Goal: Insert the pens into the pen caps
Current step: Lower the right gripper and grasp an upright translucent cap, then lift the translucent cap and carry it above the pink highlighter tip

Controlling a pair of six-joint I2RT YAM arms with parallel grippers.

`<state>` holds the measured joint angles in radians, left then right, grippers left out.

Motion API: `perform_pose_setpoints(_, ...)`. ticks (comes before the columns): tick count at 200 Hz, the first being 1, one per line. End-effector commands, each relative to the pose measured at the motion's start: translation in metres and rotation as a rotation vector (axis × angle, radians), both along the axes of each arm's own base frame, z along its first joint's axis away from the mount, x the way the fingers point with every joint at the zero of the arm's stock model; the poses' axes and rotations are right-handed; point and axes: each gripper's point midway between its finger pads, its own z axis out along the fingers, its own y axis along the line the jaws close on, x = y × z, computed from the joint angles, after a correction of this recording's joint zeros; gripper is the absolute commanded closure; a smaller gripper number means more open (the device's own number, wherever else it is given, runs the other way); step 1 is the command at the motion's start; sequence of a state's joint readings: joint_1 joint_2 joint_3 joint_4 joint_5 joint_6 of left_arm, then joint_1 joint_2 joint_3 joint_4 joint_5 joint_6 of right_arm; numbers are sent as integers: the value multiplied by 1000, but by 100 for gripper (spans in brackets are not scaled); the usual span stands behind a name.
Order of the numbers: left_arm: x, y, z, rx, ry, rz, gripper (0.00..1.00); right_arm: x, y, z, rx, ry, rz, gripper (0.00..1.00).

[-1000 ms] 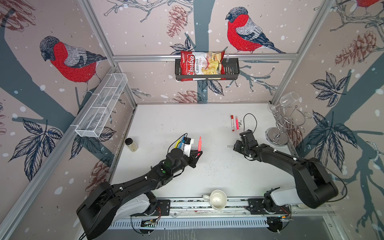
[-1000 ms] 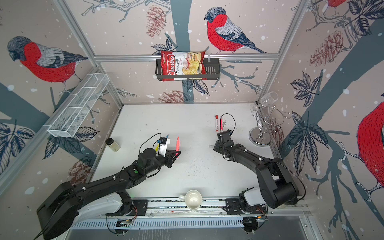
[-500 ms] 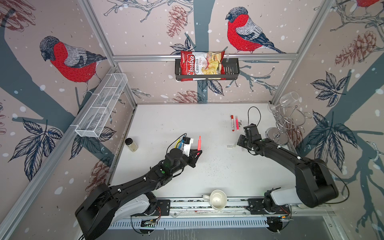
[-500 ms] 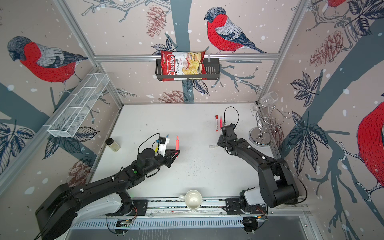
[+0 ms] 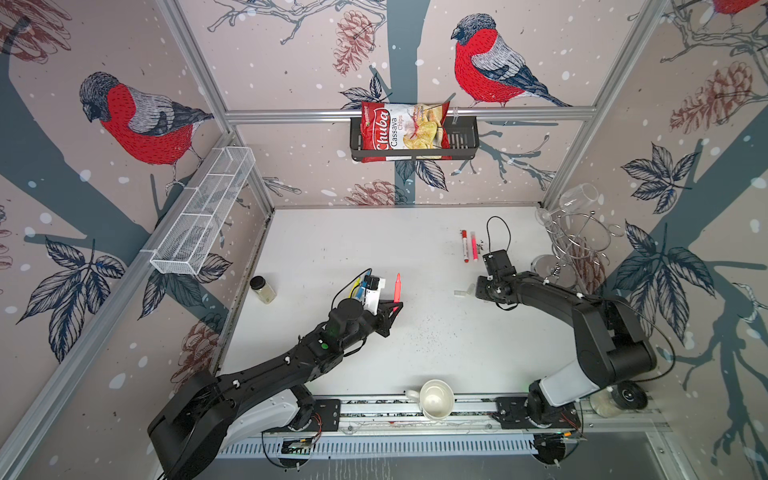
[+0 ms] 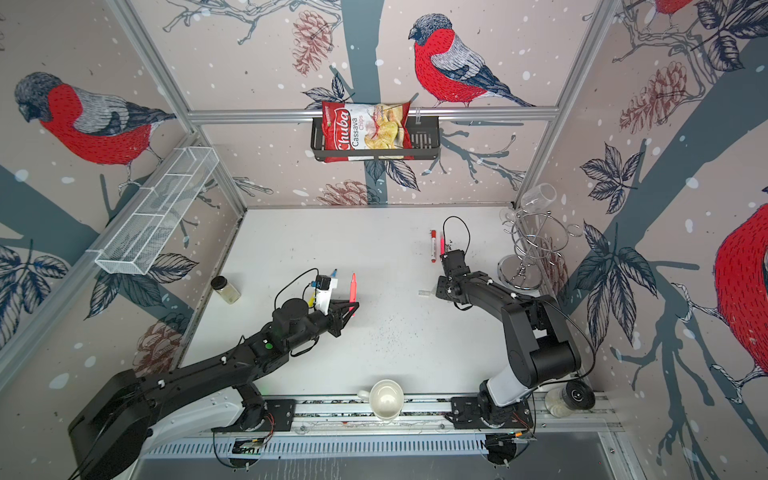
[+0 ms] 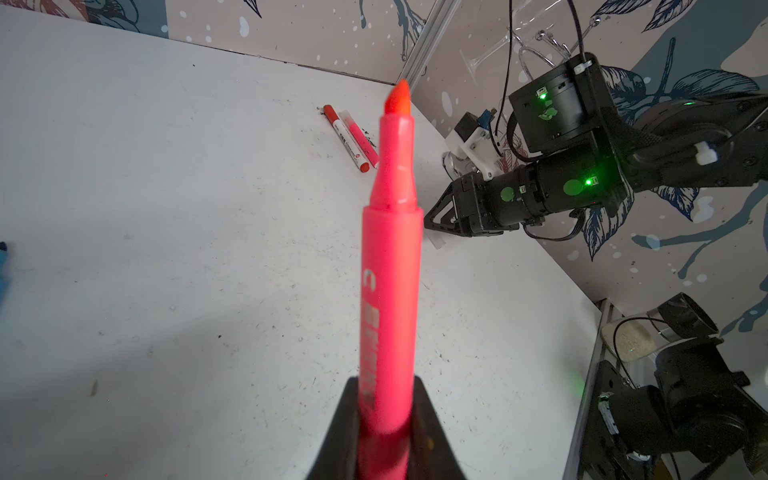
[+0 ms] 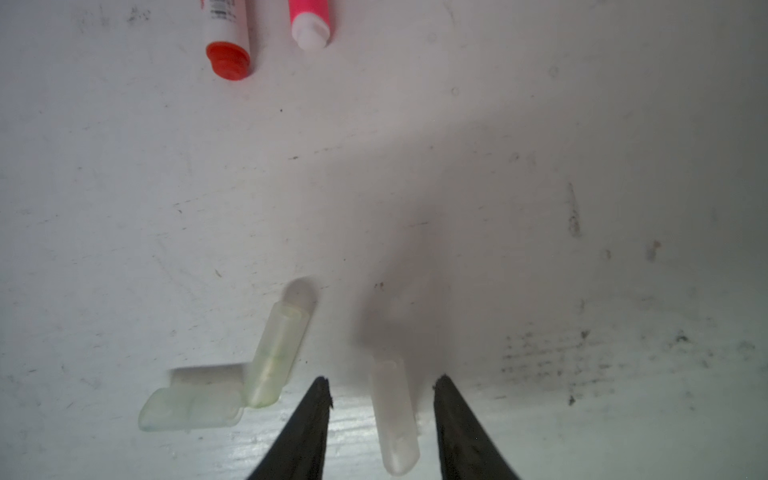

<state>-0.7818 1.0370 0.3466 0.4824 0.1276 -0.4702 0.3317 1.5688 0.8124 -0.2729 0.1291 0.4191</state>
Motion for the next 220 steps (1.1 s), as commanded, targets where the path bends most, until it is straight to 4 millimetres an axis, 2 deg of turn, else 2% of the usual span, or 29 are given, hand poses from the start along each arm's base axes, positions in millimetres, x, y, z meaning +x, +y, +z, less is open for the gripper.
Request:
perform_pose_setpoints(1,2,0,5,-7,-26,5,98,-5,0,-4,-15,28,26,57)
perform_pose_setpoints(59,1,-1,6,-8,-26,-3,98,-8,0,-11,-27,54,50,63)
perform_pose_setpoints(169,1,-2,6,-7,-24,-6,98,-9,3,-16,-30,65,67,84)
perform_pose_setpoints(188,1,-2,7,-7,-27,-9,98,-7,11,-7,-13,30,88,88)
perform_pose_setpoints(220,-2,-6,10,-19,-34,-36,98,-6,47,29,102,-90,194,90)
